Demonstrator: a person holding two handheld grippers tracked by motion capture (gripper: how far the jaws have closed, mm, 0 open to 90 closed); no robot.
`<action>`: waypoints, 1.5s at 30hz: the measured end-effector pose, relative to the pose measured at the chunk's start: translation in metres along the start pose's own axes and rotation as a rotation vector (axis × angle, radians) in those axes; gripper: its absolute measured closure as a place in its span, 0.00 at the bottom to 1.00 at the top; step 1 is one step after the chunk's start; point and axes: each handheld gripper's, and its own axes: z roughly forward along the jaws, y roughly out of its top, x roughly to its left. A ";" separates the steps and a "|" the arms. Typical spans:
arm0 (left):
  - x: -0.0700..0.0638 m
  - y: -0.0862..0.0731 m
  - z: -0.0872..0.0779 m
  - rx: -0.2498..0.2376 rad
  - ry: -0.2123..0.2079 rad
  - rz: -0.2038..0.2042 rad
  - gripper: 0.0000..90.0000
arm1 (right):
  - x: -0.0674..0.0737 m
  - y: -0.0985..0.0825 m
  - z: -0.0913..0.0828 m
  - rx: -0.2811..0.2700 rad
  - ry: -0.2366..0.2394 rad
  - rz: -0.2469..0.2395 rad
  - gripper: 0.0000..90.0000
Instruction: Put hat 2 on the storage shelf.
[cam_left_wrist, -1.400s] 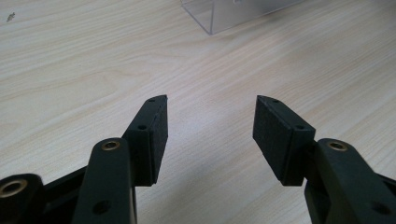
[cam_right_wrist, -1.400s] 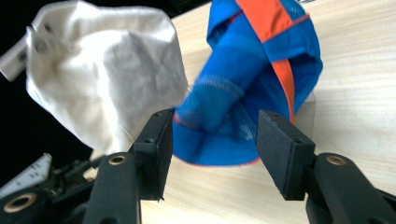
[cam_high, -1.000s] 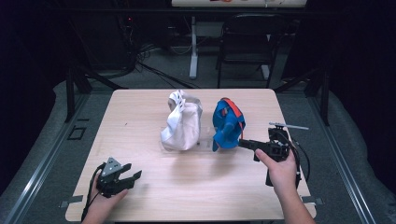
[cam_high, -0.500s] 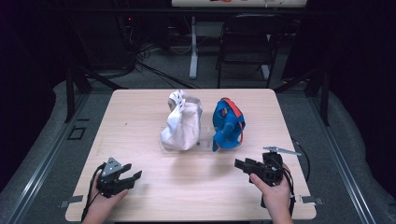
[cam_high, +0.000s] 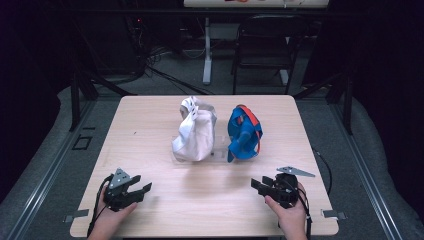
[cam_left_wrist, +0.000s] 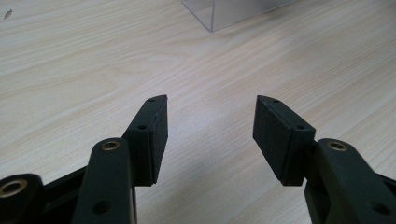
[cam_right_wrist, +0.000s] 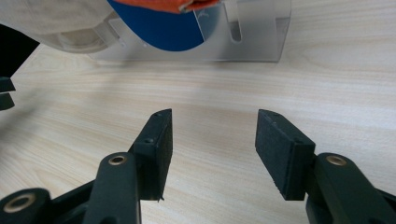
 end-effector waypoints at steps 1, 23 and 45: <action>0.000 0.000 0.000 0.000 0.000 0.000 0.51 | 0.000 0.000 0.000 0.000 0.000 0.000 0.52; -0.002 -0.002 0.006 0.018 -0.013 -0.007 0.50 | 0.012 -0.012 0.021 0.017 -0.018 -0.075 0.55; -0.010 0.007 0.018 0.013 -0.052 0.032 0.49 | 0.007 -0.016 0.014 0.025 0.004 -0.071 0.62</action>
